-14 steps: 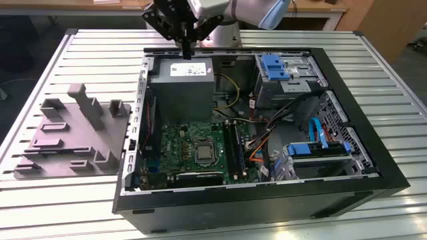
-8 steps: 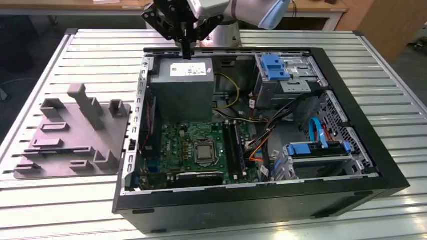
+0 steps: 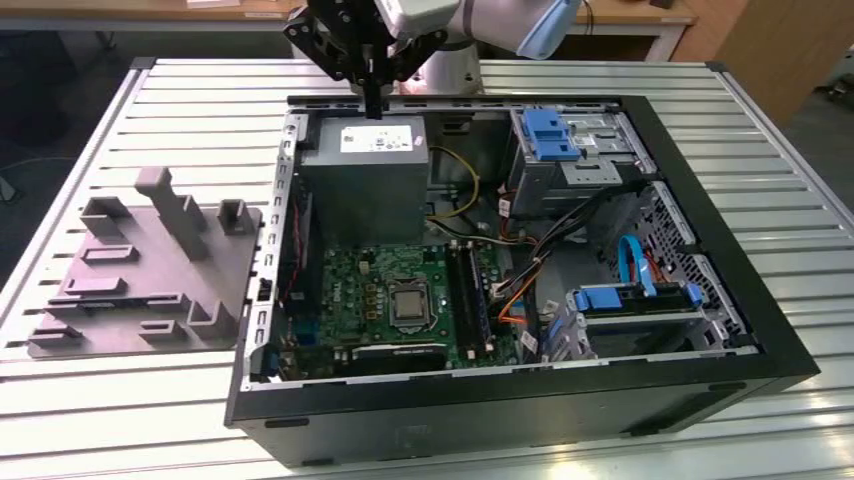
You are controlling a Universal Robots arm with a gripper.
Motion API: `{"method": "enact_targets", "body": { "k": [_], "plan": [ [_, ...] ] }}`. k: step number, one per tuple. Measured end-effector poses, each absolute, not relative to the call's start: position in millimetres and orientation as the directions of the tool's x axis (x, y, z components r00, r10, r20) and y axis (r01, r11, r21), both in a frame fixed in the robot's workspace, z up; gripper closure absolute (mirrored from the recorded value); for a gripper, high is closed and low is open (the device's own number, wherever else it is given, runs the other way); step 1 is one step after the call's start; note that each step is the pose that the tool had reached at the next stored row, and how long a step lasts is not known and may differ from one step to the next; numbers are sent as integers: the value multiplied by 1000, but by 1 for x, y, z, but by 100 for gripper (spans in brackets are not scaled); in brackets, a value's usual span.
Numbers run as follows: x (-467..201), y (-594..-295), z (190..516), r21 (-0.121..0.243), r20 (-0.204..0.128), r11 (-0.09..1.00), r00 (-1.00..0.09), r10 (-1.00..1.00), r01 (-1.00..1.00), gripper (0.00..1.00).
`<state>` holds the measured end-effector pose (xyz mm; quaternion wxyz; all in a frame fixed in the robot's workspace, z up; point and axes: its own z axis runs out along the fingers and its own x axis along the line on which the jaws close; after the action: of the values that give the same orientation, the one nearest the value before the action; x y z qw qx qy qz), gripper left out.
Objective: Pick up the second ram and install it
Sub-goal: 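Reach for the second ram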
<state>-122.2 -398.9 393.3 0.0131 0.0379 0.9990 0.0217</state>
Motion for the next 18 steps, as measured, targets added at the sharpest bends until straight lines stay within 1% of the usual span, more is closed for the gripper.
{"method": "enact_targets", "body": {
  "k": [18],
  "plan": [
    [-170,-399,392,46,-41,996,-996,76,74,90]
  ]
}}
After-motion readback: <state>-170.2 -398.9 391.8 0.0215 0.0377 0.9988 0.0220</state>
